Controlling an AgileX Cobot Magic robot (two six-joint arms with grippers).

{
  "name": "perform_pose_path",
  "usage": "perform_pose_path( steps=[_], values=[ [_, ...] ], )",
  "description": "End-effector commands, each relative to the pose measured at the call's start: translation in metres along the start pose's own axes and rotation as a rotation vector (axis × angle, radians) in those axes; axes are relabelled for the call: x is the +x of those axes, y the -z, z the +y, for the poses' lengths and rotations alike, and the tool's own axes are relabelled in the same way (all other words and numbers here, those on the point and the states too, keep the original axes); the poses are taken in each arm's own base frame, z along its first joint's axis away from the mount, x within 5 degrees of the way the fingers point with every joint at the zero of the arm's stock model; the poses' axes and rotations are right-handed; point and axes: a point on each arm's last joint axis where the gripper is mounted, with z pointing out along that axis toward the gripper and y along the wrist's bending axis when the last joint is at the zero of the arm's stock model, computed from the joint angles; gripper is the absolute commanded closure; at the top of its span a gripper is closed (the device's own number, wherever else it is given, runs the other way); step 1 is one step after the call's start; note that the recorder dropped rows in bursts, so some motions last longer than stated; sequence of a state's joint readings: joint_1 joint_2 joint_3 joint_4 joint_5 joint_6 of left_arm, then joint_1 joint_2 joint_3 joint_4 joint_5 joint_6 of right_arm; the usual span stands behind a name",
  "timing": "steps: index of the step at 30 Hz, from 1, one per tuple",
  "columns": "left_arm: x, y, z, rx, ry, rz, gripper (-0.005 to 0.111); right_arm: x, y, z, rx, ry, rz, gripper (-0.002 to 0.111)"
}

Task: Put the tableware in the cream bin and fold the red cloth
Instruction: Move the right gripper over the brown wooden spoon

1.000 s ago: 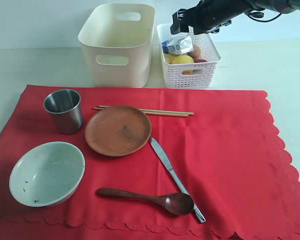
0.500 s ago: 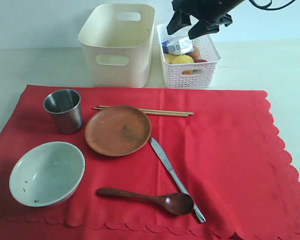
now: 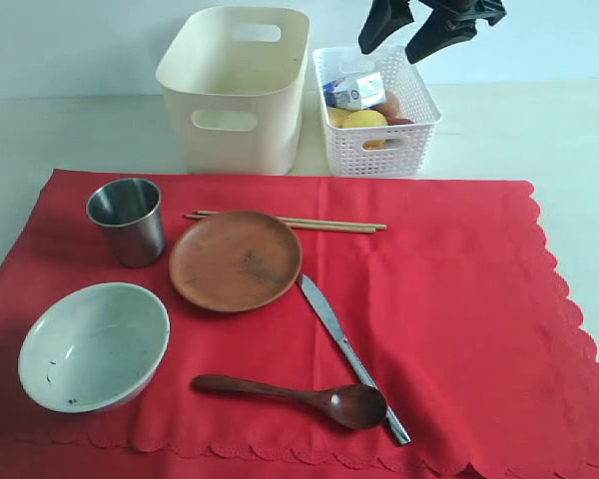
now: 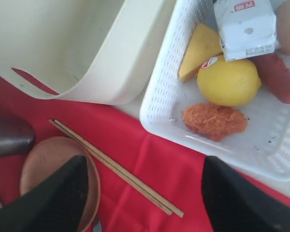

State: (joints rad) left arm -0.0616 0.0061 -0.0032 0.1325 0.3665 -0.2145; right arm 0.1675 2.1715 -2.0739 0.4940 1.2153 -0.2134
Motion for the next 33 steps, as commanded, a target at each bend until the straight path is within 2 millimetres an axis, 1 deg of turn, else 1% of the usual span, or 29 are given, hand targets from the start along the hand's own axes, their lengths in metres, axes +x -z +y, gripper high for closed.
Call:
perform_pose_path(
  steps=[1, 9, 16, 22, 26, 33],
  values=[
    [0.000, 0.000, 0.000, 0.001, 0.006, -0.011, 0.107, 0.009, 0.018, 0.006, 0.021, -0.005, 0.003, 0.044],
    [0.000, 0.000, 0.000, 0.001, 0.006, -0.011, 0.107, 0.032, 0.039, 0.017, 0.023, 0.010, 0.015, 0.044],
    [0.000, 0.000, 0.000, 0.001, 0.006, -0.011, 0.107, 0.053, 0.069, 0.032, 0.037, 0.049, -0.048, 0.044],
    [0.000, 0.000, 0.000, 0.001, 0.006, -0.011, 0.107, 0.073, 0.100, 0.047, 0.045, 0.092, -0.103, 0.044],
    [0.000, 0.000, 0.000, 0.001, 0.006, -0.011, 0.107, 0.089, 0.120, 0.058, 0.050, 0.113, -0.142, 0.044],
    [0.000, 0.000, 0.000, 0.001, 0.006, -0.011, 0.107, 0.119, 0.149, 0.072, 0.064, 0.149, -0.224, 0.044]
  ],
)
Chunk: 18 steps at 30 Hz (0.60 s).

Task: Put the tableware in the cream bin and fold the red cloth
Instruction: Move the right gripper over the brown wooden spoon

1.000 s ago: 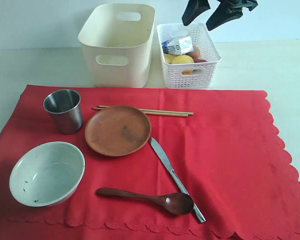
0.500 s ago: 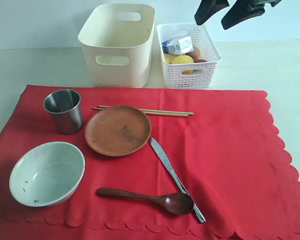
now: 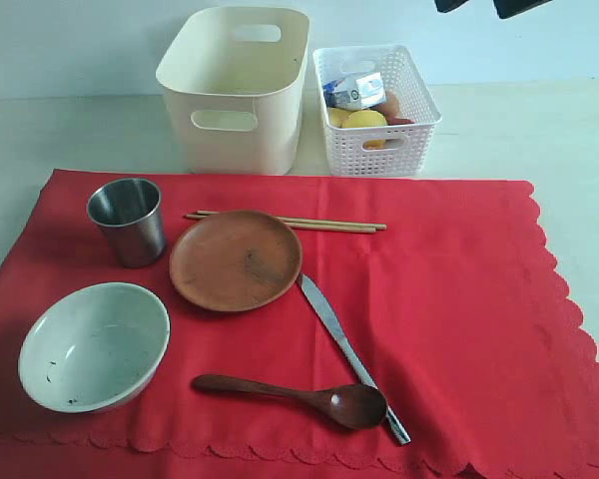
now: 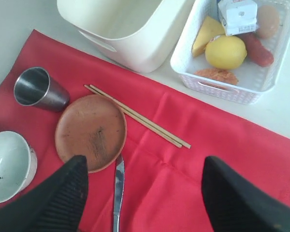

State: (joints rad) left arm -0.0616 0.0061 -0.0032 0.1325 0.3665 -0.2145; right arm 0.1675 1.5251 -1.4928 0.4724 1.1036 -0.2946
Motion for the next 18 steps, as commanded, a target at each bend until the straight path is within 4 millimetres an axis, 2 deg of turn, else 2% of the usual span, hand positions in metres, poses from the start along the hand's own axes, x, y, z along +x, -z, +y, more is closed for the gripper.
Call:
perform_pose_path(
  steps=[1, 10, 18],
  values=[
    [0.000, 0.000, 0.000, 0.001, 0.006, -0.011, 0.107, 0.014, 0.024, 0.010, 0.018, 0.032, -0.073, 0.044],
    [0.000, 0.000, 0.000, 0.001, 0.006, -0.011, 0.107, 0.055, 0.048, 0.027, 0.001, 0.090, -0.111, 0.044],
    [0.000, 0.000, 0.000, 0.001, 0.006, -0.011, 0.107, 0.101, 0.058, 0.038, -0.041, 0.142, -0.104, 0.044]
  ],
)
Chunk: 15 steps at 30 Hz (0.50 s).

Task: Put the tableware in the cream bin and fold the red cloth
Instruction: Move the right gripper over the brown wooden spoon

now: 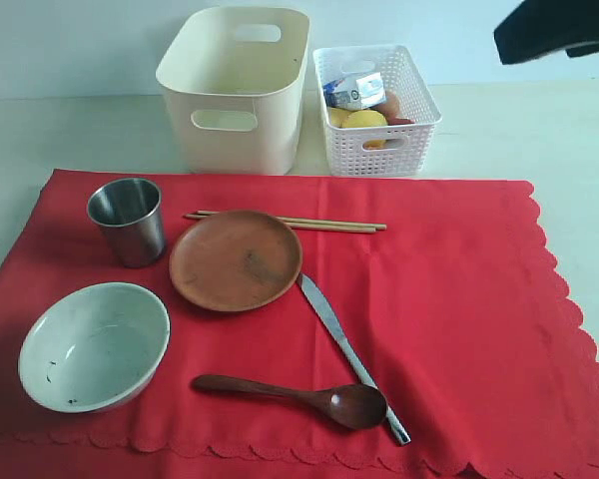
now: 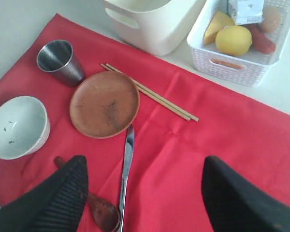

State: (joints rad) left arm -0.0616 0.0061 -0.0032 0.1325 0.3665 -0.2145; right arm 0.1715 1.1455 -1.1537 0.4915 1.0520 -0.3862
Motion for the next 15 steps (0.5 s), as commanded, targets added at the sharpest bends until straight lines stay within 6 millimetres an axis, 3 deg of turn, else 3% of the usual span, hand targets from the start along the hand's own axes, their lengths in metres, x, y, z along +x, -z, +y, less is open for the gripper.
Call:
perform_pose_path(
  steps=[1, 9, 15],
  values=[
    [0.000, 0.000, 0.000, 0.001, 0.006, -0.011, 0.107, 0.023, 0.008, 0.013, -0.060, 0.049, -0.022, 0.044],
    [0.000, 0.000, 0.000, 0.001, 0.006, -0.011, 0.107, 0.063, -0.002, 0.028, -0.251, 0.142, 0.017, 0.044],
    [0.000, 0.000, 0.000, 0.001, 0.006, -0.011, 0.107, 0.081, -0.017, 0.029, -0.334, 0.203, 0.034, 0.044]
  ],
)
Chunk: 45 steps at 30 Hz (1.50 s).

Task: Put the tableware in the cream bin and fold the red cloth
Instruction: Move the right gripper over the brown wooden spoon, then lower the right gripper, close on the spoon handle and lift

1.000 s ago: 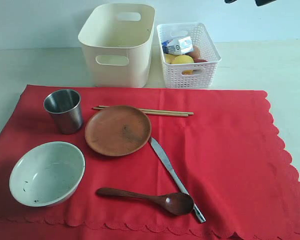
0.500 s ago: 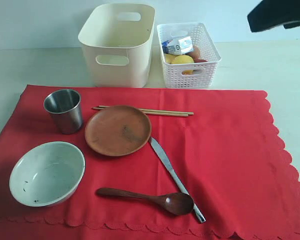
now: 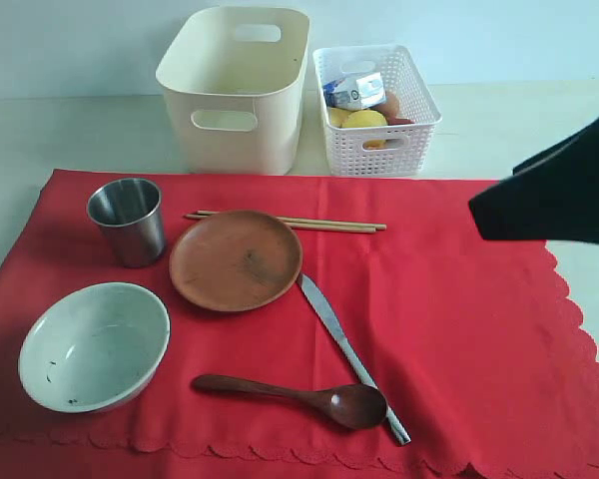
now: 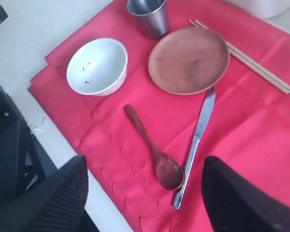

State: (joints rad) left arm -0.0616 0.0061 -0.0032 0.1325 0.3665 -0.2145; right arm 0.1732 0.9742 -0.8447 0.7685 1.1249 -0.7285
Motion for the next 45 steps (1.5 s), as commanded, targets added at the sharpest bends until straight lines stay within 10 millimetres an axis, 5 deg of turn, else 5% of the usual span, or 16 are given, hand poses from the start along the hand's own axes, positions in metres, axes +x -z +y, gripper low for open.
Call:
perform_pose_path(
  steps=[1, 9, 23, 32, 45],
  values=[
    [0.000, 0.000, 0.000, 0.001, 0.006, -0.011, 0.107, 0.011, -0.010, 0.002, -0.068, 0.083, -0.008, 0.044],
    [0.000, 0.000, 0.000, 0.001, 0.006, -0.011, 0.107, 0.017, -0.026, -0.007, -0.120, 0.135, 0.032, 0.044],
    [0.000, 0.000, 0.000, 0.001, 0.006, -0.011, 0.107, 0.018, -0.051, -0.013, -0.232, 0.465, 0.103, 0.044],
    [0.000, 0.000, 0.000, 0.001, 0.006, -0.011, 0.107, 0.016, -0.099, -0.001, -0.263, 0.587, 0.202, 0.044],
    [0.000, 0.000, 0.000, 0.001, 0.006, -0.011, 0.107, 0.039, -0.170, 0.024, -0.254, 0.626, 0.422, 0.048]
  ],
)
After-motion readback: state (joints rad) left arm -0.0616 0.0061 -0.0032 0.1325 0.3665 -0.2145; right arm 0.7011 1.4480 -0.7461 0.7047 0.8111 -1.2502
